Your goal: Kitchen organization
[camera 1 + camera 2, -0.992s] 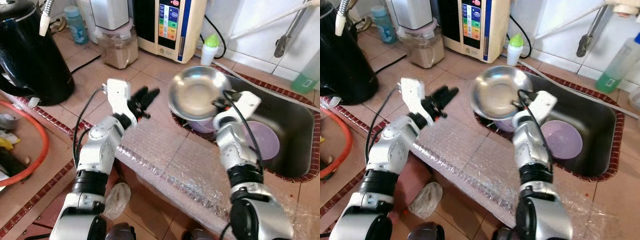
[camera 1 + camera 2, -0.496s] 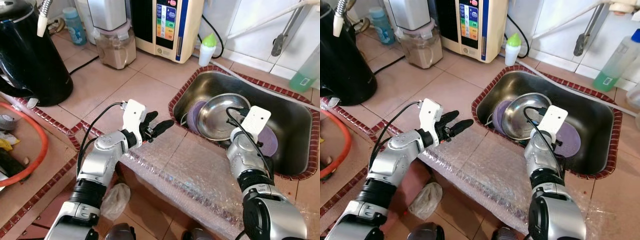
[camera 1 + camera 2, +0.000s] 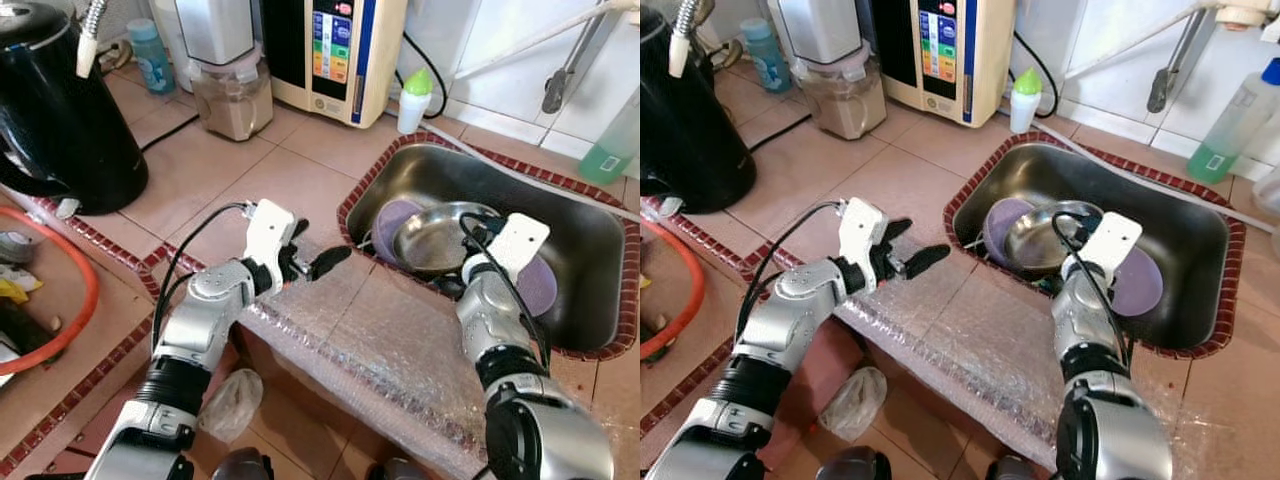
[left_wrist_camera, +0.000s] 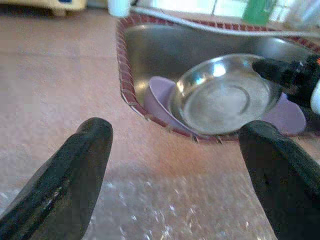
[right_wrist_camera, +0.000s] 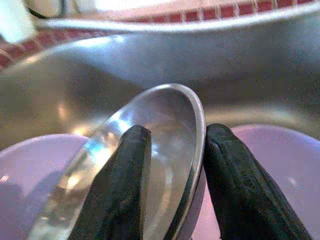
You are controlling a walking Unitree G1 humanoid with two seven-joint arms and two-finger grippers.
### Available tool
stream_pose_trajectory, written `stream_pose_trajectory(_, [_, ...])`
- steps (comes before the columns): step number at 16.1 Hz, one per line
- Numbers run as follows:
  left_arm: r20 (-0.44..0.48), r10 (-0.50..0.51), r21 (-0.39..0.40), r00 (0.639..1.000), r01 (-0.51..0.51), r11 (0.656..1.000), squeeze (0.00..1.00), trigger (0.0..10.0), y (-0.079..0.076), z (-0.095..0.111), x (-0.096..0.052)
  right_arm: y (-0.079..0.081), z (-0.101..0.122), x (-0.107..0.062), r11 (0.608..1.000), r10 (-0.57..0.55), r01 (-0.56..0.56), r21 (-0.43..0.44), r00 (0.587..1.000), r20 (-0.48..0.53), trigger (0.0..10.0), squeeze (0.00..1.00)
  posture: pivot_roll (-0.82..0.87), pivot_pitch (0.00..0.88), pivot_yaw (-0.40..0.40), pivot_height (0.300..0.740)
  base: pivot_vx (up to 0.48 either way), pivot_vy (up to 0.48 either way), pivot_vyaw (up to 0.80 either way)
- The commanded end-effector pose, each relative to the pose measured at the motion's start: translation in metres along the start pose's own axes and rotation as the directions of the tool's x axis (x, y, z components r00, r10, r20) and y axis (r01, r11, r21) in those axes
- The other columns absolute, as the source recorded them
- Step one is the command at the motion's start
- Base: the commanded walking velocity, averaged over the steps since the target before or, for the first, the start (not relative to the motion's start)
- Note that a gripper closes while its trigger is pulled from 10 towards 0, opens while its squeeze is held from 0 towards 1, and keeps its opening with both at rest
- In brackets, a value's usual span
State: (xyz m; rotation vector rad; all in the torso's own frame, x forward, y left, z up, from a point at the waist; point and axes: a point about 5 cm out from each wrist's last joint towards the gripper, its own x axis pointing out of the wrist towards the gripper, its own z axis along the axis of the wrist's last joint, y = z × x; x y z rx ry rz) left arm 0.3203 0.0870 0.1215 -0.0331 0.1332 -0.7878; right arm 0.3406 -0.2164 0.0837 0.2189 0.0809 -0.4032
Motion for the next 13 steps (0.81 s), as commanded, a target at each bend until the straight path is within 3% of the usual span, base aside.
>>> stream_pose_trajectory(1, [0.045,0.024,0.009,0.999,-0.024,1.0,1.0,10.0,0.001,0.006,-0.002,-0.002,0.005,-0.002,0.999,0.046,-0.046,-0.01,0.998,0.051,10.0,1.0,0.02,0.0,0.064,0.74,0.0,0.0,0.0])
stream_pose_trajectory(3, [0.062,0.035,0.02,0.997,-0.036,0.999,1.0,10.0,-0.002,0.004,-0.001,-0.007,0.008,-0.003,0.996,0.084,-0.081,-0.04,0.993,0.086,10.0,1.0,-0.01,0.0,0.072,0.74,0.0,0.0,0.0])
stream_pose_trajectory(5, [0.039,0.086,-0.002,0.996,-0.086,0.996,1.0,10.0,-0.005,-0.004,0.001,-0.017,0.007,-0.007,0.977,0.119,-0.097,-0.188,0.987,0.106,10.0,1.0,-0.05,0.0,0.064,0.74,0.0,0.0,0.0])
stream_pose_trajectory(6, [0.059,0.09,-0.016,0.994,-0.089,0.996,1.0,10.0,-0.007,-0.001,0.002,-0.018,0.007,-0.009,0.974,0.127,-0.104,-0.203,0.986,0.108,10.0,1.0,-0.07,0.0,0.068,0.74,0.0,0.0,0.0])
stream_pose_trajectory(7, [0.079,0.098,-0.007,0.992,-0.098,0.995,1.0,10.0,-0.008,0.002,0.002,-0.019,0.007,-0.012,0.947,0.14,-0.099,-0.304,0.983,0.117,10.0,1.0,-0.08,0.0,0.071,0.74,0.0,0.0,0.0])
stream_pose_trajectory(8, [0.095,0.106,-0.005,0.99,-0.106,0.994,1.0,10.0,-0.009,0.004,0.004,-0.023,0.01,-0.013,0.939,0.141,-0.089,-0.334,0.981,0.136,10.0,1.0,-0.1,0.0,0.078,0.74,0.0,0.0,0.0])
stream_pose_trajectory(9, [0.123,0.13,-0.007,0.984,-0.13,0.991,1.0,10.0,-0.012,0.008,0.007,-0.027,0.014,-0.015,0.959,0.143,-0.098,-0.266,0.978,0.155,10.0,1.0,-0.12,0.0,0.08,0.74,0.0,0.0,0.0])
stream_pose_trajectory(10, [0.136,0.148,0.002,0.98,-0.15,0.989,1.0,10.0,-0.012,0.009,0.007,-0.027,0.016,-0.017,0.961,0.149,-0.102,-0.256,0.974,0.171,10.0,1.0,-0.12,0.0,0.08,0.74,0.0,0.0,0.0])
stream_pose_trajectory(12, [0.153,0.23,0.046,0.961,-0.239,0.97,1.0,10.0,-0.013,0.007,0.0,-0.018,0.02,-0.032,0.942,0.221,-0.146,-0.302,0.947,0.233,10.0,1.0,-0.12,0.0,0.079,0.74,0.0,0.0,0.0])
stream_pose_trajectory(13, [0.154,0.279,0.03,0.948,-0.286,0.958,0.0,10.0,-0.012,0.003,-0.006,-0.011,0.024,-0.043,0.923,0.274,-0.174,-0.343,0.922,0.272,10.0,1.0,-0.12,0.0,0.085,0.74,0.0,0.0,0.0])
